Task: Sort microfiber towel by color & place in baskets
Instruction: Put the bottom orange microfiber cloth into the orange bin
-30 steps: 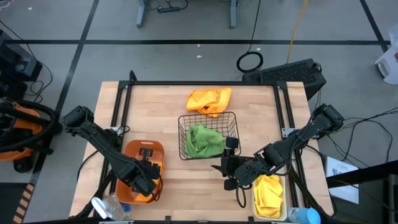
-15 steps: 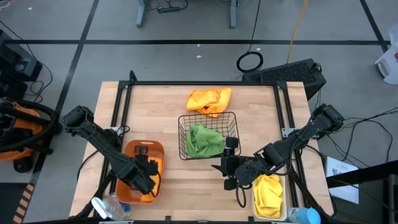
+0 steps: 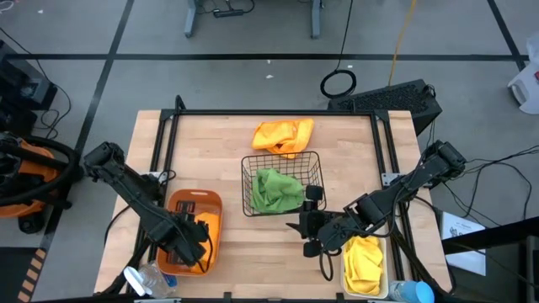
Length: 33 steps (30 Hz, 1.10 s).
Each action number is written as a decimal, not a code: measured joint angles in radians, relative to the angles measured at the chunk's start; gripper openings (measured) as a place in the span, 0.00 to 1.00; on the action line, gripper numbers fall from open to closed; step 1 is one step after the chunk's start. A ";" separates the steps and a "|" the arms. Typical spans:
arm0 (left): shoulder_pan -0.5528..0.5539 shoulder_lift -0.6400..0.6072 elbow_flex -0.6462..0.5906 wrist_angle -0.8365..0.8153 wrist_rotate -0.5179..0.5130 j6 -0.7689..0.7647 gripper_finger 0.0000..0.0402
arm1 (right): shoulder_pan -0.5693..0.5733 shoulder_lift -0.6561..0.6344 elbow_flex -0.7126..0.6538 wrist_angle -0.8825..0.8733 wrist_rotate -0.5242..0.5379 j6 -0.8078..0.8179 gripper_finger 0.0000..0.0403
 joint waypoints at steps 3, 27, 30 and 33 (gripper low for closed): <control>-0.001 -0.017 0.022 0.002 0.017 0.000 0.54 | 0.000 0.000 0.000 0.000 0.000 0.000 0.37; -0.021 -0.038 -0.122 0.278 0.002 0.001 0.20 | 0.000 0.000 0.000 -0.012 -0.004 0.000 0.37; -0.018 -0.038 -0.162 0.338 0.001 0.001 0.11 | 0.000 0.000 0.000 -0.012 -0.004 0.000 0.37; -0.016 -0.038 -0.206 0.373 0.001 0.000 0.05 | 0.000 0.000 0.000 -0.012 -0.003 0.000 0.37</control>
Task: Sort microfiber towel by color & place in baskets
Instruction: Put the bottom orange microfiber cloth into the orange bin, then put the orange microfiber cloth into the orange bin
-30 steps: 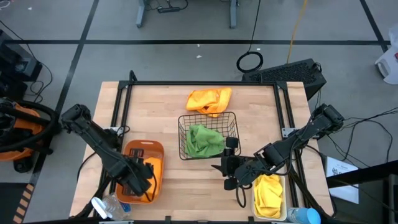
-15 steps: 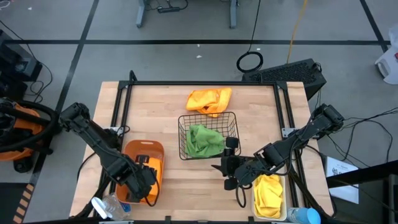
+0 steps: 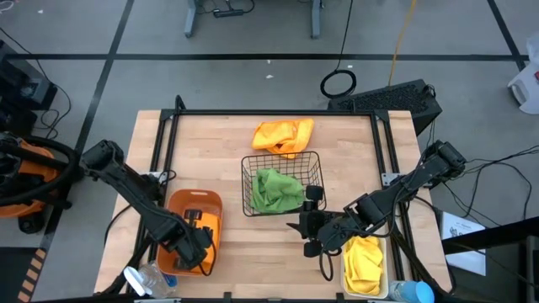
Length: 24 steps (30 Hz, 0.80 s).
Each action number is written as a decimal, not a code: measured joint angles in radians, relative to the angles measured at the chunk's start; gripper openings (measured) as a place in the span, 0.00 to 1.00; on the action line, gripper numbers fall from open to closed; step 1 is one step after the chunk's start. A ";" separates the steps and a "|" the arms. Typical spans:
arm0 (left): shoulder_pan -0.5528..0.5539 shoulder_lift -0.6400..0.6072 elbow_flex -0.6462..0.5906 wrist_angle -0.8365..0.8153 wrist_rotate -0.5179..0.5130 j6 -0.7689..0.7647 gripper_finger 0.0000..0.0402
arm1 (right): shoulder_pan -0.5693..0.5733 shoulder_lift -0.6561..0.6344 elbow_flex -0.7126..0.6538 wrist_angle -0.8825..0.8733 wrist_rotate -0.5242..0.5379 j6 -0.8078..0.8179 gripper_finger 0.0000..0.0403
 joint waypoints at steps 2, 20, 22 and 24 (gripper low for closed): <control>0.000 0.000 -0.033 0.039 0.000 -0.011 0.02 | 0.000 0.000 0.000 0.000 0.000 0.000 0.37; 0.013 -0.026 -0.114 0.114 0.036 -0.172 0.01 | 0.000 0.000 0.000 -0.003 0.000 0.008 0.37; 0.014 -0.033 -0.083 0.058 0.049 -0.180 0.01 | 0.000 0.000 0.000 -0.003 0.000 0.008 0.37; 0.014 -0.041 -0.049 -0.005 0.050 -0.175 0.03 | 0.000 0.000 0.000 -0.004 0.000 0.008 0.37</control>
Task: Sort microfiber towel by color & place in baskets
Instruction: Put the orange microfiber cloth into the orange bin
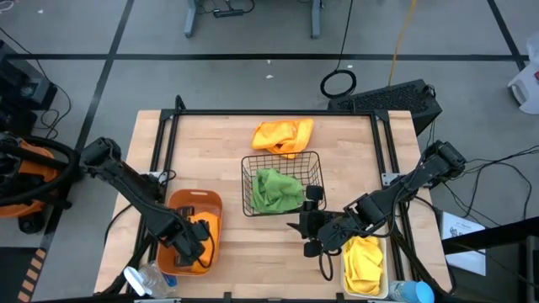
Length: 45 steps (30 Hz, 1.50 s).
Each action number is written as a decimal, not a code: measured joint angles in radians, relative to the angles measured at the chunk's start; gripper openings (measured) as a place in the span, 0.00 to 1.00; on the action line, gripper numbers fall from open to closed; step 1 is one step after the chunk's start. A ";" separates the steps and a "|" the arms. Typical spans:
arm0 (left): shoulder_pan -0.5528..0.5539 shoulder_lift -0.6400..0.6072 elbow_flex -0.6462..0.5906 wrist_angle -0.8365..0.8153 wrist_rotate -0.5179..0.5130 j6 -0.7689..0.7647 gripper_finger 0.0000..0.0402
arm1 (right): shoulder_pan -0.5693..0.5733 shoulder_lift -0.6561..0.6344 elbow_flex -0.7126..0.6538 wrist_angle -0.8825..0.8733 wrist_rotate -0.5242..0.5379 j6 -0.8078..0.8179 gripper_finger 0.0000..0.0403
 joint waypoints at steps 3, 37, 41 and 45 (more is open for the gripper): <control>0.001 -0.024 0.053 -0.077 -0.011 0.002 0.06 | 0.000 0.000 0.000 0.000 0.000 0.000 0.37; 0.885 -0.113 0.261 0.353 -0.368 1.097 0.14 | -0.047 -0.001 0.000 -0.181 0.007 -0.041 0.37; 1.032 -0.067 0.260 0.373 -0.178 1.123 0.17 | -0.037 -0.001 0.000 -0.193 0.005 -0.010 0.37; 1.132 0.007 0.260 0.425 -0.087 1.144 0.24 | -0.032 -0.001 0.000 -0.197 0.003 0.003 0.37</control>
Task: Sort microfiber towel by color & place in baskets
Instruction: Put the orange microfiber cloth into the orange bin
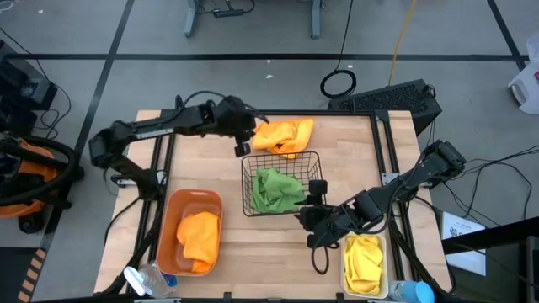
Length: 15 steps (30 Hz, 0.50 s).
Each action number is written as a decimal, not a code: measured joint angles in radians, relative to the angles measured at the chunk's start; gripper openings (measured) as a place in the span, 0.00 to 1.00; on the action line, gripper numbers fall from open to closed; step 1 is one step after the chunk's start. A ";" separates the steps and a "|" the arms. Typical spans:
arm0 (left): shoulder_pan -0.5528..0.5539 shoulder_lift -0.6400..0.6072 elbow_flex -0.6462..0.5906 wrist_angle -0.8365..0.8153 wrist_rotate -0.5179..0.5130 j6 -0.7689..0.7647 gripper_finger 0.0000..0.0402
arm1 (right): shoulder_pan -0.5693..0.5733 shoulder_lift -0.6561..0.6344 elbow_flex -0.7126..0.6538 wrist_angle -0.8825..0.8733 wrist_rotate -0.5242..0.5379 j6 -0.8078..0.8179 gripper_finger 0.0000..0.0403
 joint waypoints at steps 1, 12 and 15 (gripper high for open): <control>0.015 0.021 0.000 0.013 0.020 -0.009 0.26 | 0.000 0.000 0.000 0.000 0.000 0.001 0.37; 0.059 0.216 0.000 0.126 0.019 -0.175 0.46 | 0.000 0.000 0.000 -0.005 0.000 0.008 0.37; 0.067 0.238 0.000 0.150 0.019 -0.206 0.47 | 0.000 0.000 0.000 -0.005 0.000 0.005 0.37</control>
